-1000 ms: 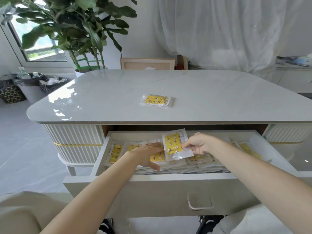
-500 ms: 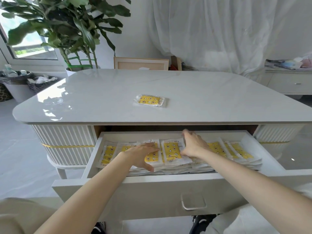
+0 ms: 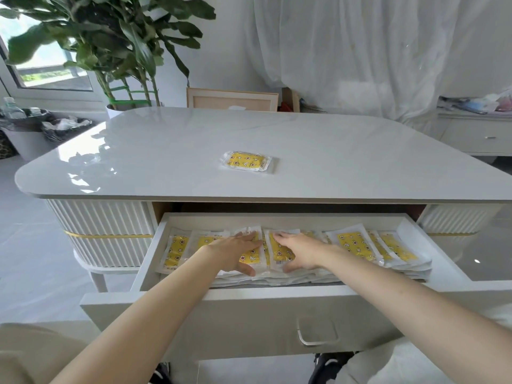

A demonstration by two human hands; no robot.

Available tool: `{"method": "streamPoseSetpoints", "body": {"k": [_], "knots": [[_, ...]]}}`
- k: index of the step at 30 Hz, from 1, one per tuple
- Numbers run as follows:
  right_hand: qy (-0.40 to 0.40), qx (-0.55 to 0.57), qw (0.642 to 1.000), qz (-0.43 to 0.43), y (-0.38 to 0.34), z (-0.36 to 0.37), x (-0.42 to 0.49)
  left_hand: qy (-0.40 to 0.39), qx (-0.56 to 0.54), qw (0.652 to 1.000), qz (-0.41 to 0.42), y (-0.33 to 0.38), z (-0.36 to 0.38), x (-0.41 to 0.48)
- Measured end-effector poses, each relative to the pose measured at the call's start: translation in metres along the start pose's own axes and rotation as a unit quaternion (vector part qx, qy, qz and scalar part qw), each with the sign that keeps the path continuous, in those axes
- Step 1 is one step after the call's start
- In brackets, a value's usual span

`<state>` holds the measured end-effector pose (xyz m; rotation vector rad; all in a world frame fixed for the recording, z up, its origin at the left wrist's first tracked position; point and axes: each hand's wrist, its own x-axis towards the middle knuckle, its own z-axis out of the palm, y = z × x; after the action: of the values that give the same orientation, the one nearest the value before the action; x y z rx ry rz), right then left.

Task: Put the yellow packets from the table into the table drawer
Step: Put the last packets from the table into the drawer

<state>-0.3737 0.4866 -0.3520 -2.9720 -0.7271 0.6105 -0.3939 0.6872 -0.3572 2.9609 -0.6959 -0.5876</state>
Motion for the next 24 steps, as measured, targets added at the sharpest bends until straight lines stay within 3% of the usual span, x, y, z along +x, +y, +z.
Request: {"method": "streamPoseSetpoints", "body": {"k": [5,9,16,24], "knots": [[-0.011,-0.023,1.0,0.006,-0.004,0.002,-0.001,-0.007,-0.004,1.0,-0.001,0.002,-0.001,-0.002],[-0.009,-0.041,0.999,-0.008,-0.009,-0.007,-0.014,0.04,-0.036,0.998,-0.019,0.001,-0.004,-0.013],[0.11,0.022,0.994,-0.014,-0.031,-0.065,-0.055,0.124,-0.049,0.989,-0.058,0.006,-0.041,-0.048],[0.285,0.117,0.951,-0.002,-0.038,-0.1,-0.052,0.223,-0.071,0.969,-0.076,-0.01,-0.107,-0.086]]}}
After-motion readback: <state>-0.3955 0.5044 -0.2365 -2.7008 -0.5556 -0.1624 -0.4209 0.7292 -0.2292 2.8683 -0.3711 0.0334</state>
